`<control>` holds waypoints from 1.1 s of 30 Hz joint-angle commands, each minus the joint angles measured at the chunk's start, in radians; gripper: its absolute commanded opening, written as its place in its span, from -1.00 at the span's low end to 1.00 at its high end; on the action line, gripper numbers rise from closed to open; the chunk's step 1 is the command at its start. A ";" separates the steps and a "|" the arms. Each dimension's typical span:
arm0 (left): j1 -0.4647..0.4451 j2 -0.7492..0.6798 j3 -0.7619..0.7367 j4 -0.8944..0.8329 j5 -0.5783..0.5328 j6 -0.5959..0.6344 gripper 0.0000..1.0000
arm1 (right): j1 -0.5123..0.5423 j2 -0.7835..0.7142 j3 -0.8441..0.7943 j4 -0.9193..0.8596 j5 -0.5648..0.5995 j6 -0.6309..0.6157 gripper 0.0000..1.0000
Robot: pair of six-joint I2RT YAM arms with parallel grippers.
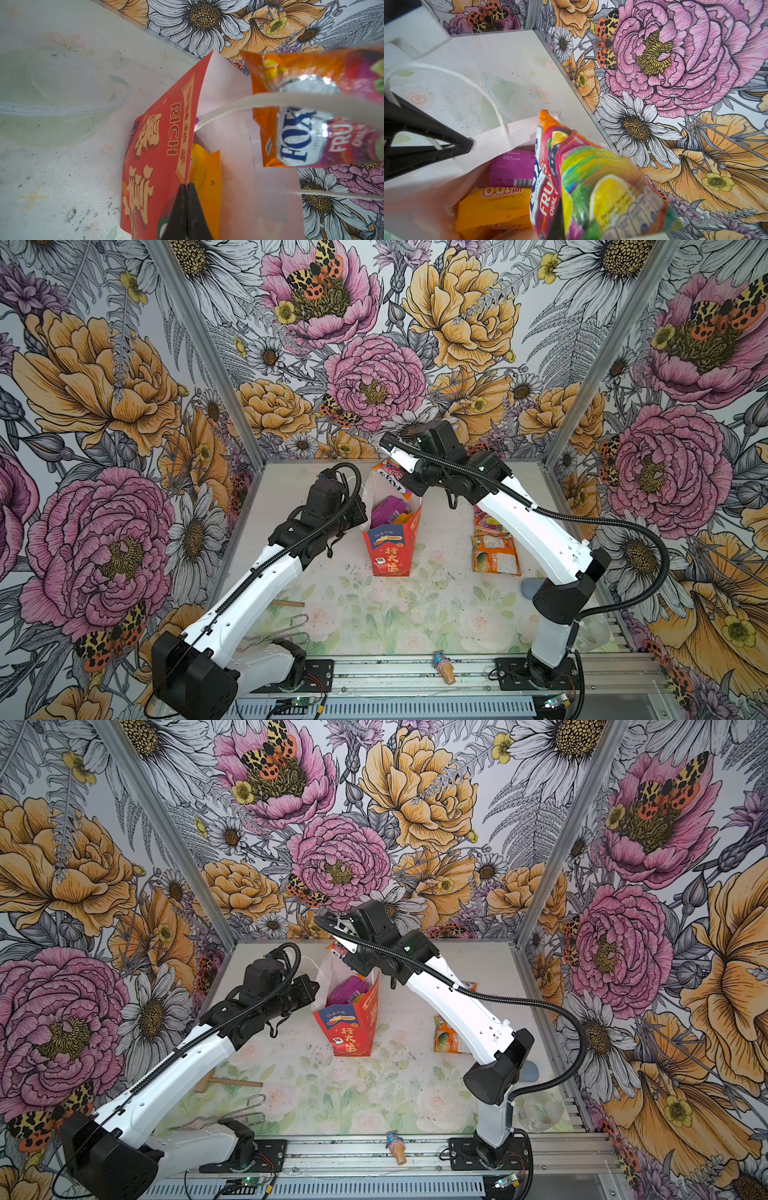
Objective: Place the snacks into the paper bag
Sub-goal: 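Lift the FOX'S candy bag with the right gripper over the paper bag, then lower the FOX'S candy bag into the paper bag held by the left gripper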
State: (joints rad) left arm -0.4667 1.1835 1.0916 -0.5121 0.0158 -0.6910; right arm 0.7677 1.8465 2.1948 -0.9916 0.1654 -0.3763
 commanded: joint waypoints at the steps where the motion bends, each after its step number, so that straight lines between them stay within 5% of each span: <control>1: 0.010 -0.018 -0.010 -0.006 0.014 0.001 -1.00 | 0.010 0.002 0.002 0.042 0.042 -0.050 -1.00; 14: 0.016 -0.022 -0.012 -0.007 0.013 0.001 -1.00 | 0.019 0.027 -0.059 0.042 0.182 -0.133 -1.00; 33: 0.019 -0.022 -0.019 -0.005 0.021 0.002 -1.00 | 0.047 0.167 0.080 0.044 0.200 -0.180 -1.00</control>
State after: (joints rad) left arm -0.4595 1.1778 1.0851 -0.5117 0.0200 -0.6907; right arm 0.8124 2.0022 2.2162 -0.9909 0.3412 -0.5259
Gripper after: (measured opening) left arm 0.049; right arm 0.084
